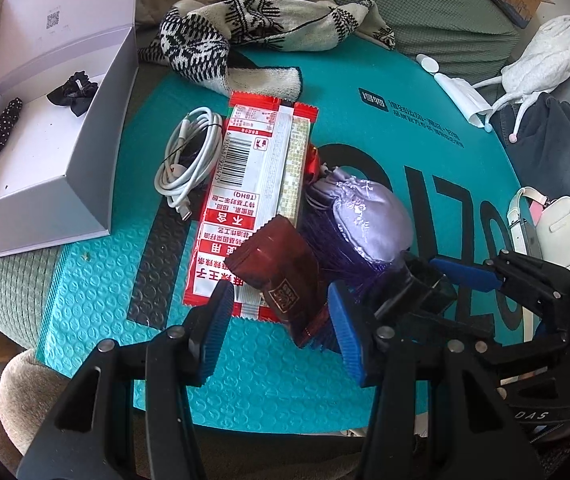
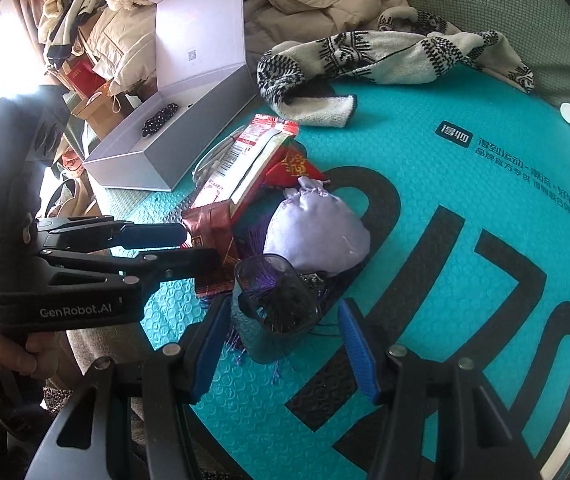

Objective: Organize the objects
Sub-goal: 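Grasp the dark red candy wrapper with left tool while right tool grasps the dark cup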

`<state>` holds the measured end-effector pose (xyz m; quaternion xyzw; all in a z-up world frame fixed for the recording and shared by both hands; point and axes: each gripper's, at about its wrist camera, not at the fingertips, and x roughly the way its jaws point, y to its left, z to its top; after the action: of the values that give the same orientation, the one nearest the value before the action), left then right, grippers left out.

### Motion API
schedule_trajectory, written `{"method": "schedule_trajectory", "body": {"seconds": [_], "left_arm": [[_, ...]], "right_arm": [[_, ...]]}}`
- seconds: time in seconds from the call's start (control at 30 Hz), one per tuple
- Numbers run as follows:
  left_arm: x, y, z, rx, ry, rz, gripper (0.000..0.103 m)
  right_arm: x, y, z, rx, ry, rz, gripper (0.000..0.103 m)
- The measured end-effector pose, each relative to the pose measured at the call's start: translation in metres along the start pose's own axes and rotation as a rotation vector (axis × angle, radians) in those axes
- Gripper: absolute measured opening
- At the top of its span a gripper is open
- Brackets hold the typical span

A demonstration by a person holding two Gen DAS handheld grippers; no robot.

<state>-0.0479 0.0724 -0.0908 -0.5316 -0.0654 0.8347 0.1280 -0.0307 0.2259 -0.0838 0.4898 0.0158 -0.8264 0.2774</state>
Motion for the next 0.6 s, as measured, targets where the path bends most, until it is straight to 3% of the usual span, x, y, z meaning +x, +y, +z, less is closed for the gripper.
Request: {"method": "schedule_trajectory", "body": {"seconds": [0.07, 0.13, 0.33, 0.43, 0.6], "left_arm": [[0.004, 0.0, 0.001, -0.004, 0.007, 0.0, 0.047], [0.007, 0.0, 0.002, -0.006, 0.006, 0.005, 0.047], [0.011, -0.004, 0.005, 0.01, -0.008, 0.013, 0.046], [0.013, -0.009, 0.004, 0.041, -0.009, 0.02, 0.035], [0.011, -0.008, 0.003, 0.042, 0.001, -0.012, 0.028]], "right_arm": [[0.002, -0.001, -0.001, 0.005, 0.006, 0.024, 0.044], [0.003, -0.001, 0.0, 0.015, 0.007, 0.048, 0.041], [-0.001, 0.002, -0.002, -0.002, 0.001, 0.027, 0.04], [-0.006, 0.0, -0.003, -0.002, -0.006, 0.0, 0.04], [-0.012, -0.005, -0.009, -0.005, 0.003, -0.051, 0.04]]}}
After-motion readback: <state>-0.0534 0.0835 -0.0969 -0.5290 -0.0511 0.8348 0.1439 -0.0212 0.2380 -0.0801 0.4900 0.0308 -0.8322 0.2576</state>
